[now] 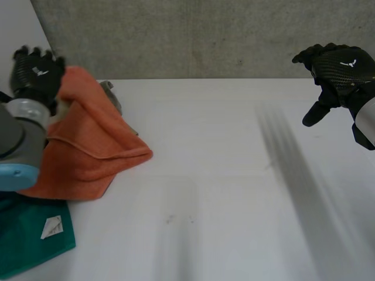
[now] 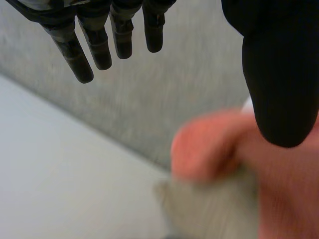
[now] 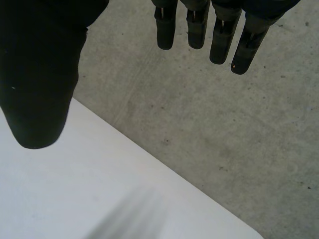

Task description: Fold the laundry.

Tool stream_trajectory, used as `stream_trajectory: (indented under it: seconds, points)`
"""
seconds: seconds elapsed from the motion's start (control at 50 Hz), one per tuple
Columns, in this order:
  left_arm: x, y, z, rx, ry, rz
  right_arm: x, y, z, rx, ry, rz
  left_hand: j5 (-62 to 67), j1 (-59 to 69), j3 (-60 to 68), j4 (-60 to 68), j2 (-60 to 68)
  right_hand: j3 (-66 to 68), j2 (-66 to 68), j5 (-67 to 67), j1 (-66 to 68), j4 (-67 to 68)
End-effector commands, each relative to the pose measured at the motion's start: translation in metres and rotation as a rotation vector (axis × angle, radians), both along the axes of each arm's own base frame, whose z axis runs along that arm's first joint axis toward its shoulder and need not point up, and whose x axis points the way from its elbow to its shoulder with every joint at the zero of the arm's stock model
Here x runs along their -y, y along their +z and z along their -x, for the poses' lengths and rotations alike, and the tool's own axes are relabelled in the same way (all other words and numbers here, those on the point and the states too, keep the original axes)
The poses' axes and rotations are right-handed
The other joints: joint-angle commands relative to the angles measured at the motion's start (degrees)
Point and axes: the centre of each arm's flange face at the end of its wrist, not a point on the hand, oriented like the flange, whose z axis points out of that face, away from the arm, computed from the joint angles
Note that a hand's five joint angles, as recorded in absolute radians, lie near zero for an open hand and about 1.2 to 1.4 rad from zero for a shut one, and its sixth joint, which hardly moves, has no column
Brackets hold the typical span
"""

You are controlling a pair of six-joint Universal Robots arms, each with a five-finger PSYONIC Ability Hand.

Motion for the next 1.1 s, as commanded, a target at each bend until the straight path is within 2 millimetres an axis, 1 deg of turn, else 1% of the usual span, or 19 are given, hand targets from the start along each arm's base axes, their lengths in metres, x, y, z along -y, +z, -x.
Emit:
stream_trajectory:
  seconds: [0.02, 0.12, 0.34, 0.4, 0.44, 0.5, 0.56, 0.6, 0.66, 0.72, 0.76, 0.86, 0.92, 0.98, 1.0, 1.02, 1.04, 1.06, 1.1]
  points:
    - [0.019, -0.043, -0.018, 0.054, -0.012, -0.107, 0.001, -0.005, 0.000, -0.004, 0.000, -0.014, -1.6, -0.1, -1.7, -1.4, -1.4, -1.8, -2.2, -3.8, -0.7, -3.0]
    - [0.017, -0.072, -0.009, 0.058, -0.096, -0.201, 0.000, -0.006, 0.000, -0.005, 0.000, -0.020, -1.4, 0.0, -1.5, -1.2, -1.2, -1.8, -2.2, -3.8, -0.7, -3.0]
    - [0.031, -0.091, -0.003, -0.018, -0.127, -0.231, 0.001, -0.008, 0.000, -0.016, 0.001, -0.021, 6.1, 7.6, 6.0, 6.3, 6.3, -1.8, -2.2, -3.8, -0.7, -3.0]
    - [0.036, -0.095, -0.002, -0.027, -0.134, -0.234, 0.001, -0.008, 0.000, -0.016, 0.001, -0.021, 33.1, 34.6, 33.0, 33.3, 33.3, -1.8, -2.2, -3.8, -0.7, -3.0]
    - [0.038, -0.095, 0.000, -0.028, -0.140, -0.228, 0.001, -0.008, 0.000, -0.016, -0.001, -0.021, 67.0, 68.4, 66.9, 67.2, 67.2, -1.8, -2.2, -3.8, -0.7, -3.0]
    - [0.036, -0.090, 0.006, -0.035, -0.148, -0.216, 0.001, -0.009, 0.000, -0.017, -0.001, -0.023, 67.2, 68.6, 67.1, 67.4, 67.4, -1.8, -2.2, -3.8, -0.7, -3.0]
    - [0.024, -0.056, 0.031, -0.062, -0.213, -0.139, 0.004, -0.012, 0.000, -0.018, -0.001, -0.030, 67.2, 68.6, 67.1, 67.4, 67.4, -1.8, -2.2, -3.8, -0.7, -3.0]
    - [0.004, -0.005, 0.055, -0.133, -0.291, -0.028, 0.005, -0.013, 0.000, -0.021, -0.004, -0.034, 67.2, 68.6, 67.1, 67.4, 67.4, -1.8, -2.2, -3.8, -0.7, -3.0]
    - [-0.024, 0.041, 0.077, -0.252, -0.385, 0.058, 0.006, -0.013, 0.000, -0.026, -0.008, -0.030, 67.2, 68.6, 67.1, 67.4, 67.4, -1.8, -2.2, -3.8, -0.7, -3.0]
    - [-0.043, 0.057, 0.095, -0.332, -0.461, 0.069, 0.007, -0.011, 0.001, -0.034, -0.013, -0.022, 67.2, 68.6, 67.1, 67.4, 67.4, -1.8, -2.2, -3.8, -0.7, -3.0]
    - [-0.068, 0.061, 0.122, -0.404, -0.560, 0.039, 0.008, -0.008, 0.003, -0.037, -0.022, -0.008, 67.2, 68.6, 67.1, 67.4, 67.4, -1.8, -2.2, -3.8, -0.7, -3.0]
    - [-0.113, 0.033, 0.167, -0.446, -0.682, -0.103, 0.009, 0.000, 0.004, -0.033, -0.027, 0.013, 67.2, 68.6, 67.1, 67.4, 67.4, -1.8, -2.2, -3.8, -0.7, -3.0]
    - [-0.136, -0.020, 0.194, -0.409, -0.705, -0.270, 0.010, 0.002, 0.004, -0.031, -0.028, 0.021, 67.2, 68.6, 67.1, 67.4, 67.4, -1.8, -2.2, -3.8, -0.7, -3.0]
    - [-0.152, -0.050, 0.209, -0.386, -0.731, -0.362, 0.011, 0.001, 0.004, -0.033, -0.028, 0.019, 67.2, 68.6, 67.1, 67.4, 67.4, -1.8, -2.2, -3.8, -0.7, -3.0]
    - [-0.155, -0.055, 0.212, -0.383, -0.741, -0.378, 0.011, -0.001, 0.004, -0.034, -0.028, 0.014, 59.7, 61.2, 59.6, 59.9, 59.9, -1.8, -2.2, -3.8, -0.7, -3.0]
    - [-0.159, -0.059, 0.215, -0.382, -0.752, -0.394, 0.012, -0.004, 0.003, -0.036, -0.025, 0.002, 27.5, 29.0, 27.4, 27.7, 27.7, -1.8, -2.2, -3.8, -0.7, -3.0]
    - [-0.160, -0.059, 0.216, -0.381, -0.752, -0.392, 0.012, -0.004, 0.003, -0.037, -0.023, -0.001, 12.7, 14.1, 12.6, 12.9, 12.9, -1.8, -2.2, -3.8, -0.7, -3.0]
    - [-0.159, -0.057, 0.215, -0.383, -0.751, -0.387, 0.011, -0.006, 0.003, -0.038, -0.022, -0.005, 1.9, 3.3, 1.8, 2.1, 2.1, -1.8, -2.2, -3.8, -0.7, -3.0]
    - [-0.156, -0.048, 0.214, -0.400, -0.746, -0.363, 0.013, -0.012, 0.003, -0.044, -0.021, -0.029, -1.9, -0.5, -2.0, -1.8, -1.7, -1.8, -2.2, -3.8, -0.7, -3.0]
